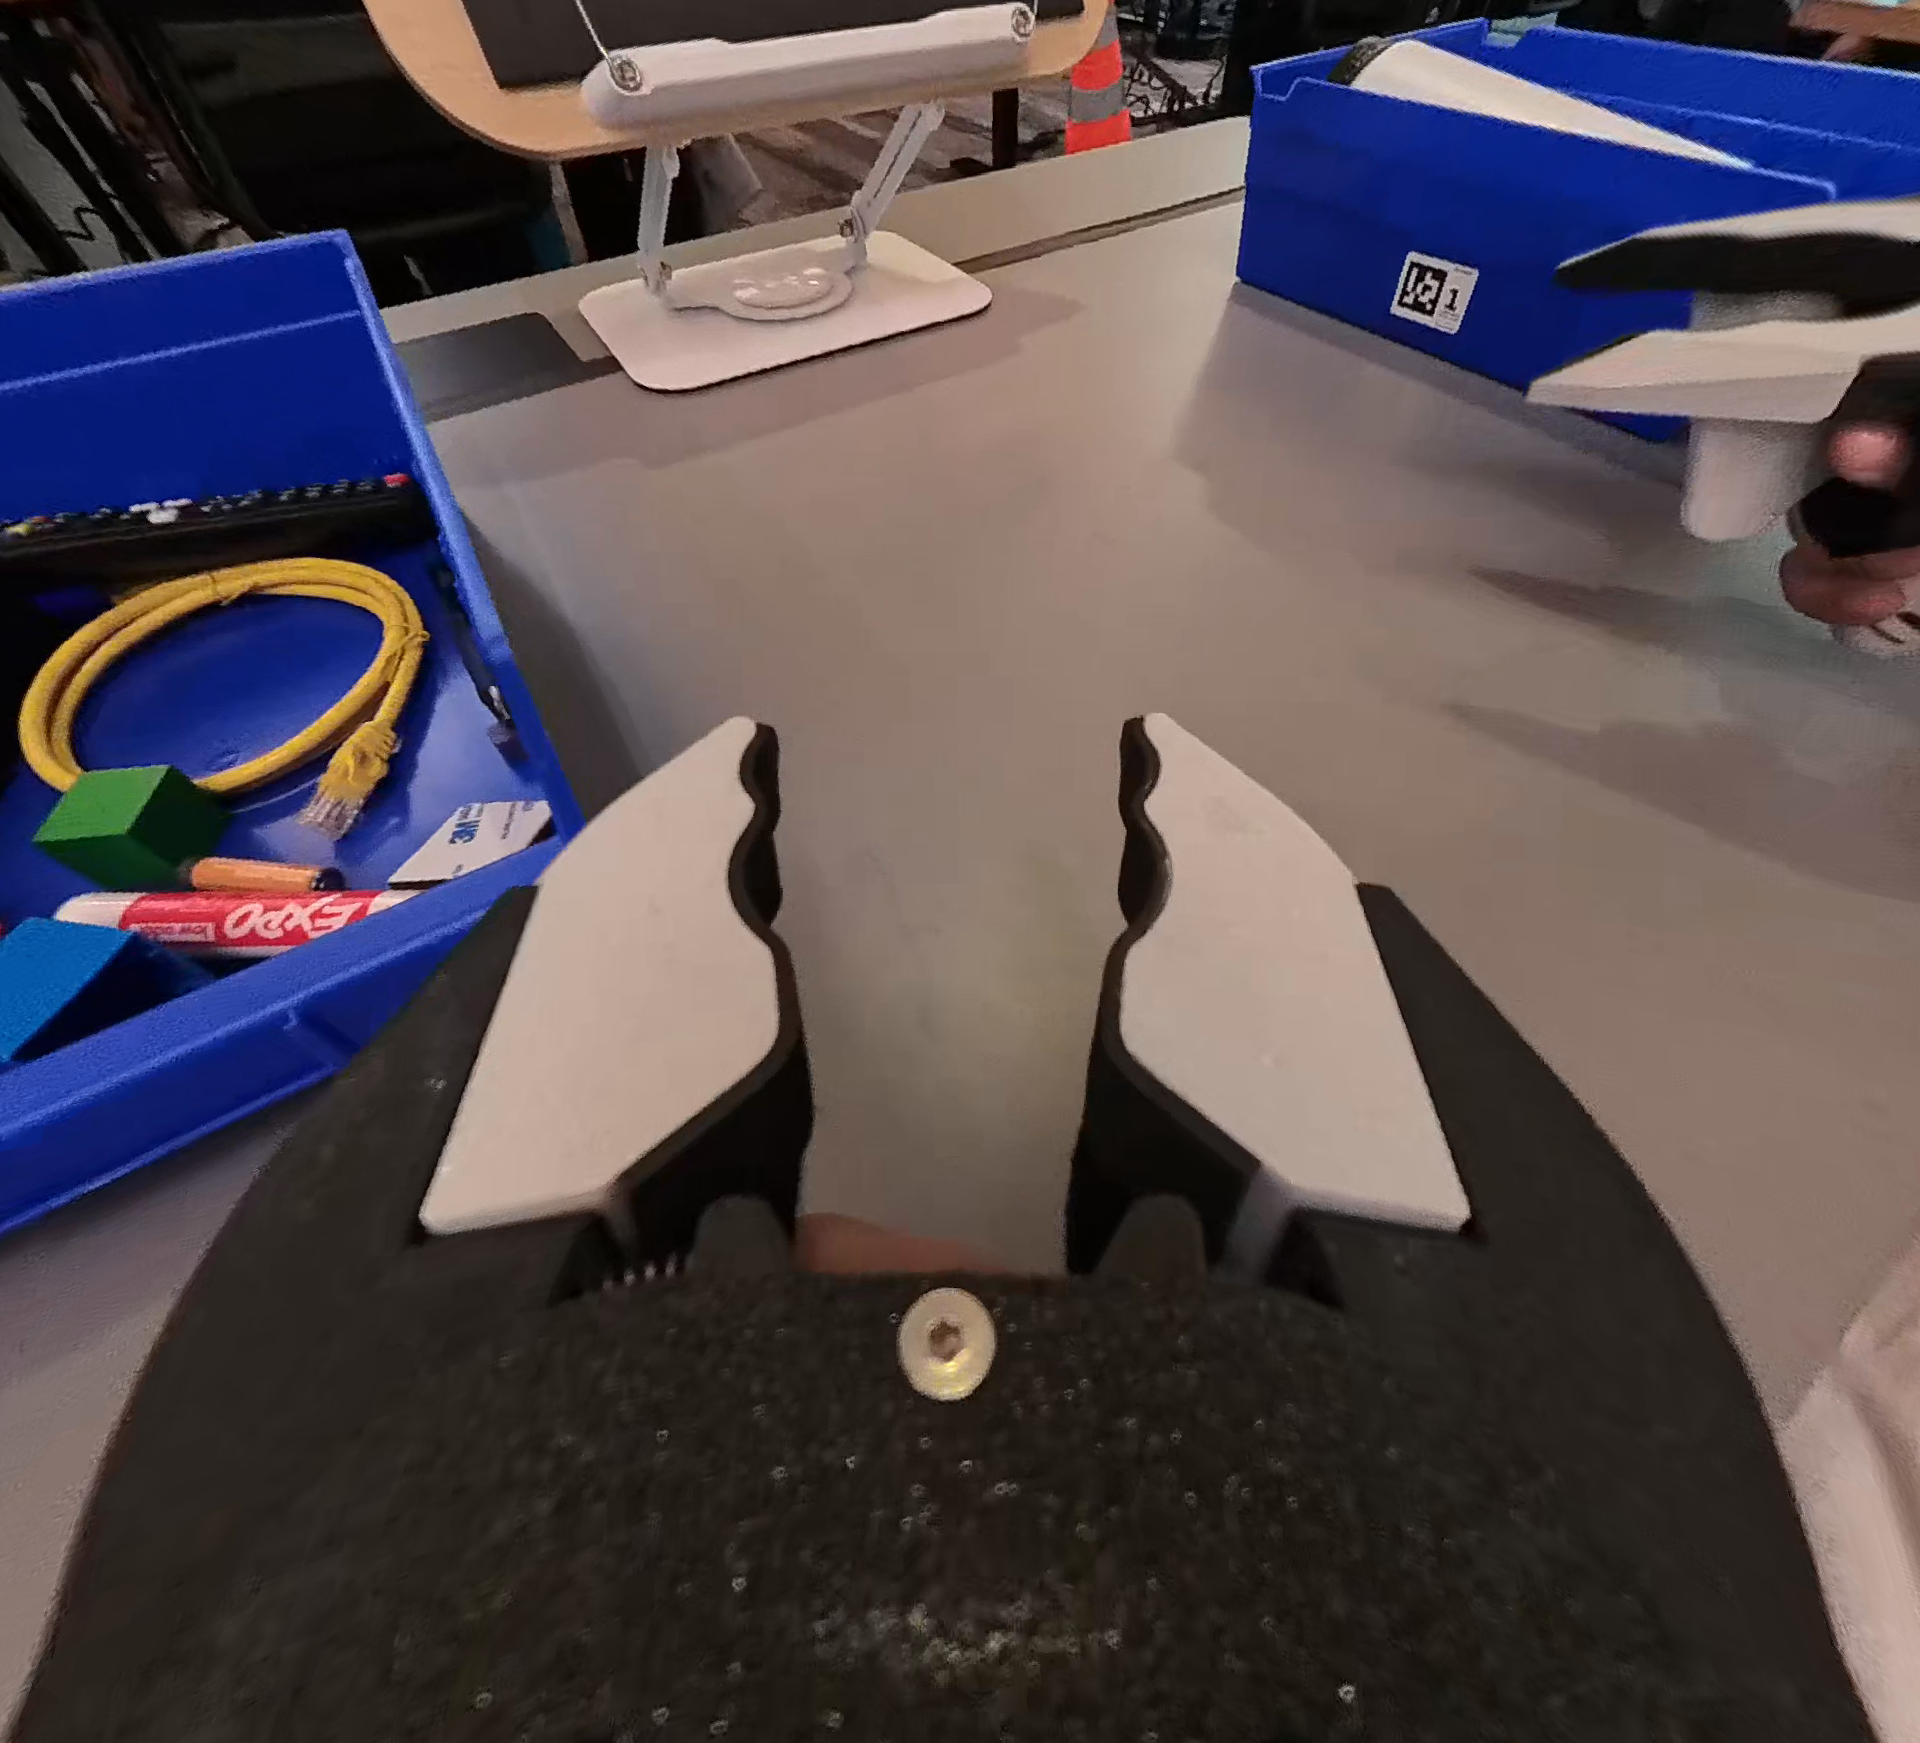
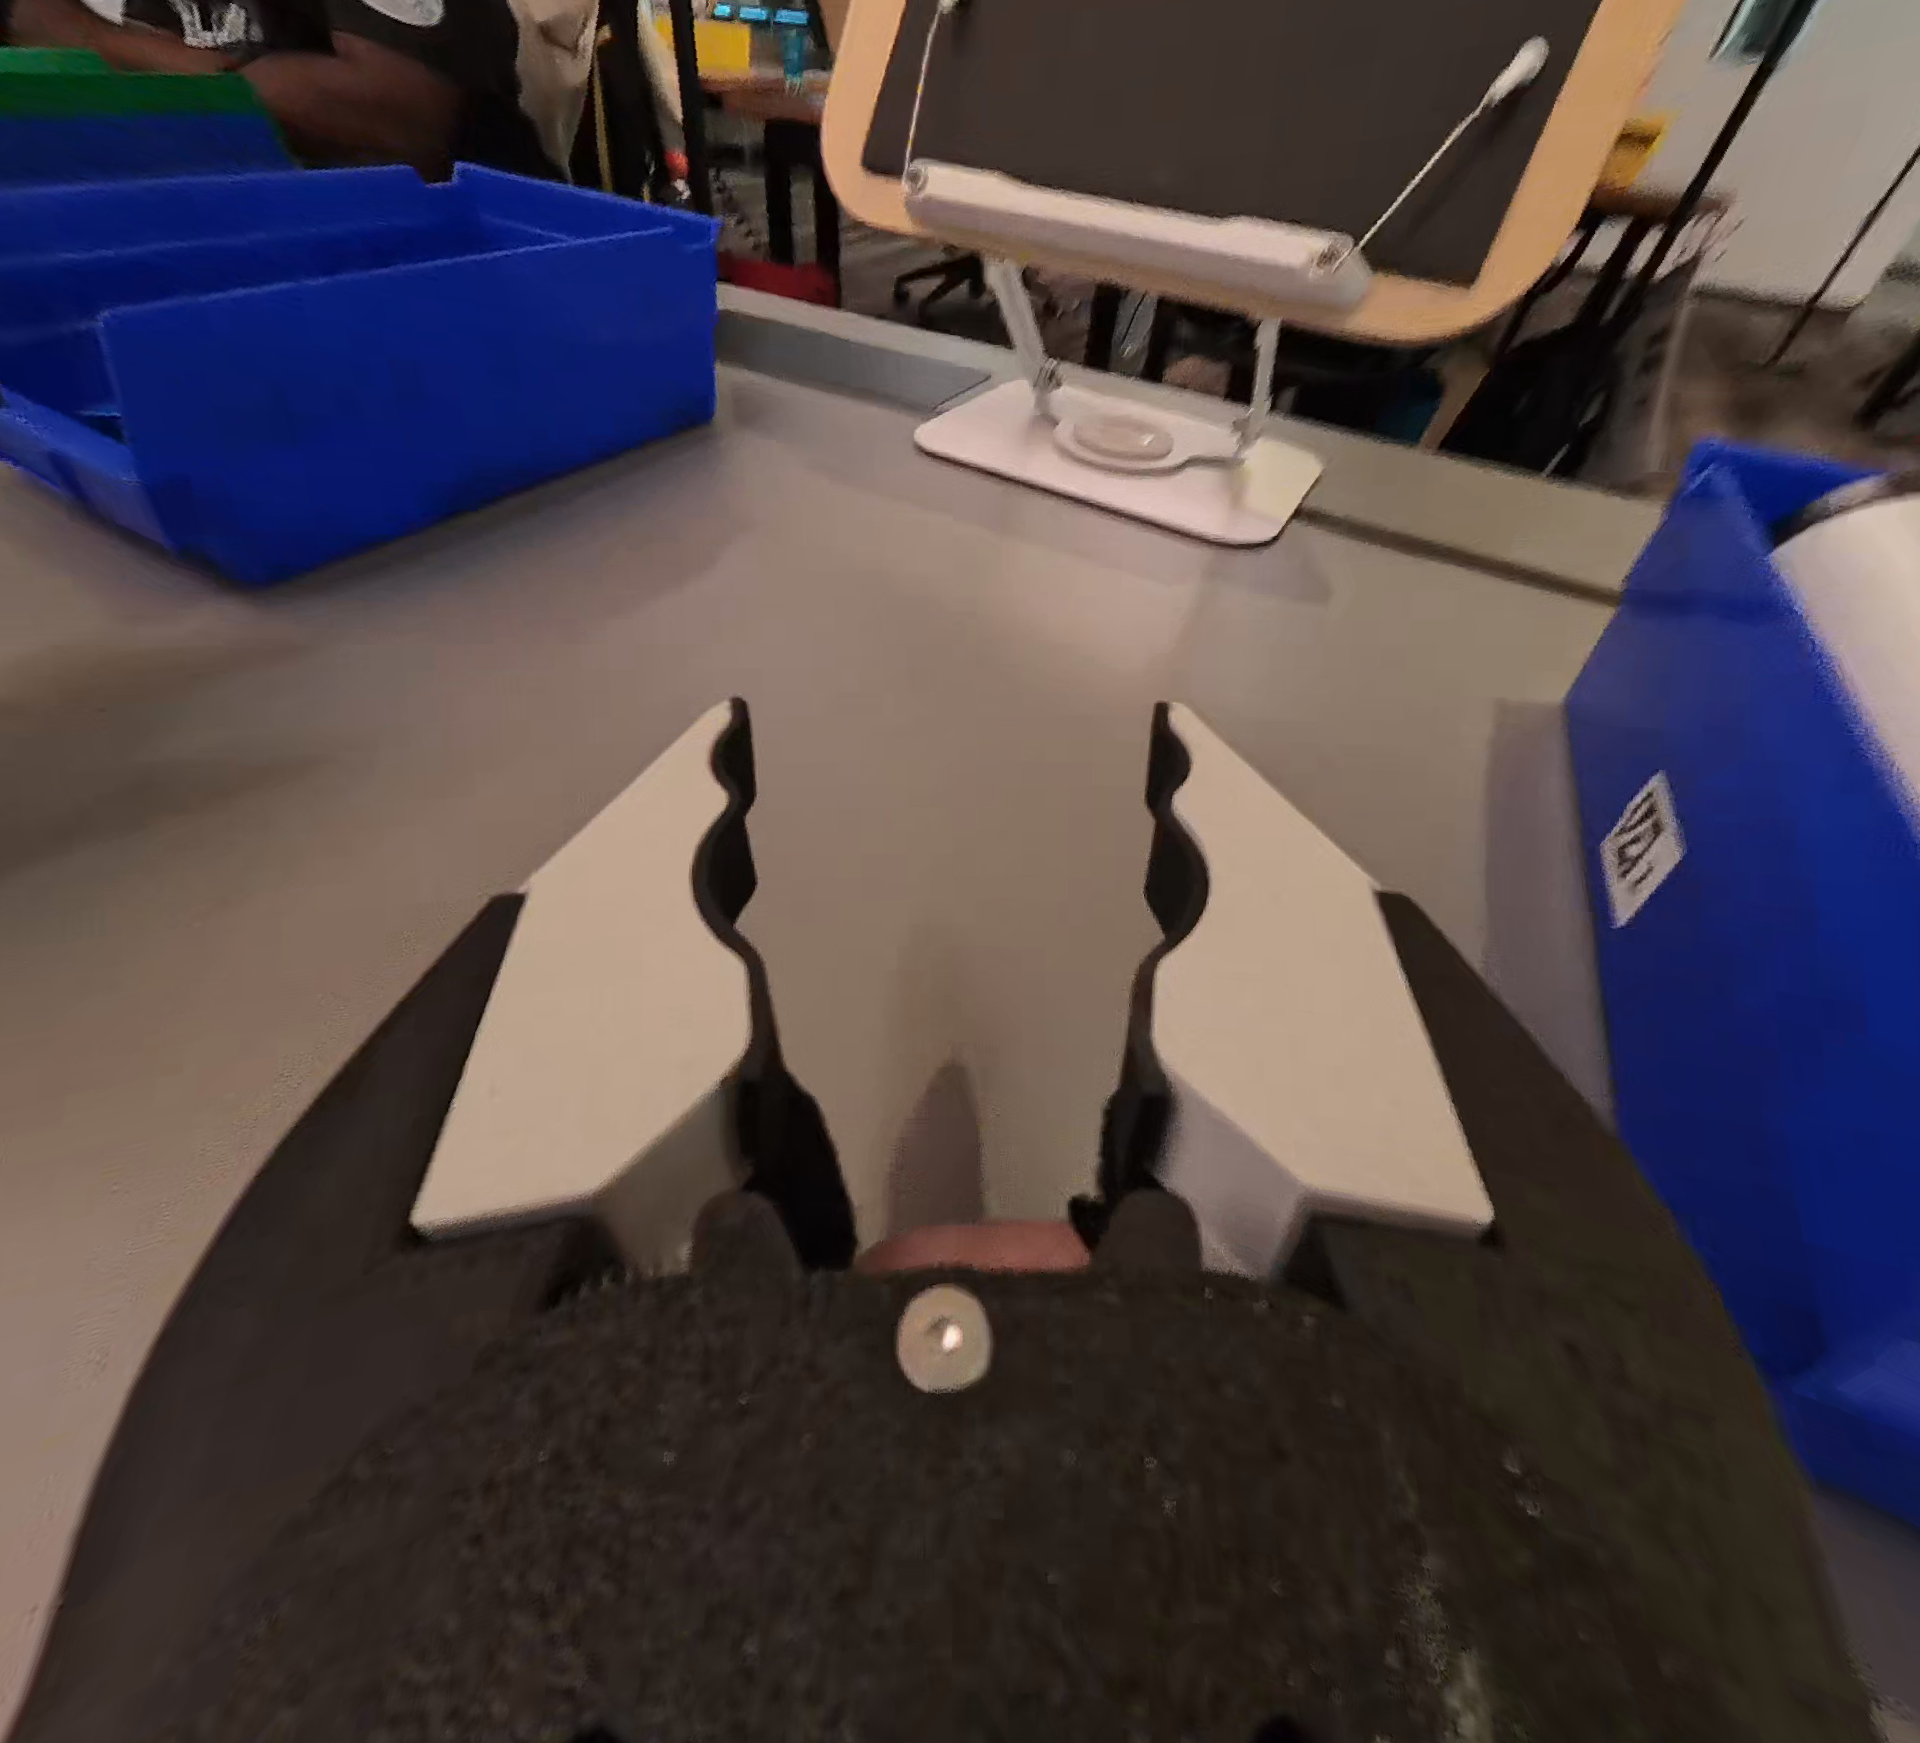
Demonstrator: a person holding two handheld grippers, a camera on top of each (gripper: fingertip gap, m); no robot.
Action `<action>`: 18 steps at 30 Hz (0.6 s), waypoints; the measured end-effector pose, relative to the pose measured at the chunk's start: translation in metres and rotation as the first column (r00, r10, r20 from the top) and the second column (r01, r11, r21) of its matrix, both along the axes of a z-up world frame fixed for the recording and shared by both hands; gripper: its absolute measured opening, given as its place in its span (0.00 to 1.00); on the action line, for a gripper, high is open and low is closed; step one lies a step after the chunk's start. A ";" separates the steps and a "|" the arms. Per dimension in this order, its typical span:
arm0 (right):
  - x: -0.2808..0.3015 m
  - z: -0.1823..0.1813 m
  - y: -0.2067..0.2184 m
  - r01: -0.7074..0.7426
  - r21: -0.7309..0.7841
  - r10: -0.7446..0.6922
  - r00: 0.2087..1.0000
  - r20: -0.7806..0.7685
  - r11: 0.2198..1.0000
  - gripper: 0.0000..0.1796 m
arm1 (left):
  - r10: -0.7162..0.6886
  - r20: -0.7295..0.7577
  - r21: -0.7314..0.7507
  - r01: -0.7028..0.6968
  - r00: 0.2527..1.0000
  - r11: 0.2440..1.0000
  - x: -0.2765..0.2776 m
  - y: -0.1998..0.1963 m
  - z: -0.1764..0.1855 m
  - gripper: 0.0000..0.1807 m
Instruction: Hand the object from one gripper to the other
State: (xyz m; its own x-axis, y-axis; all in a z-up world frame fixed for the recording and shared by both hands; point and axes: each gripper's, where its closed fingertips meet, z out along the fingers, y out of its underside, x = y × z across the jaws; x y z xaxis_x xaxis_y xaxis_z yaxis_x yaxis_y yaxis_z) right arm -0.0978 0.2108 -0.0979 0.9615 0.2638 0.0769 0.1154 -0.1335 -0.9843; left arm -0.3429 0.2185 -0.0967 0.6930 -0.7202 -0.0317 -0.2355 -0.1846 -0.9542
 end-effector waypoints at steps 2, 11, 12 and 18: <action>0.000 0.006 0.001 -0.006 0.031 0.005 1.000 0.016 1.000 0.40 | -0.018 -0.006 0.007 0.018 1.000 1.000 0.003 -0.002 0.001 0.35; -0.006 0.001 0.001 -0.045 0.011 0.044 0.999 0.032 0.999 0.37 | -0.115 -0.039 -0.271 0.100 0.993 0.957 -0.023 -0.005 0.019 0.36; -0.009 0.002 0.001 -0.056 0.012 0.056 0.998 0.030 0.998 0.37 | -0.078 -0.089 -0.301 0.048 0.993 0.953 -0.040 0.009 0.019 0.35; -0.017 -0.005 0.001 -0.100 -0.019 0.100 0.995 0.030 0.995 0.37 | -0.049 -0.400 -0.459 -0.154 0.915 0.875 -0.114 0.104 -0.008 0.36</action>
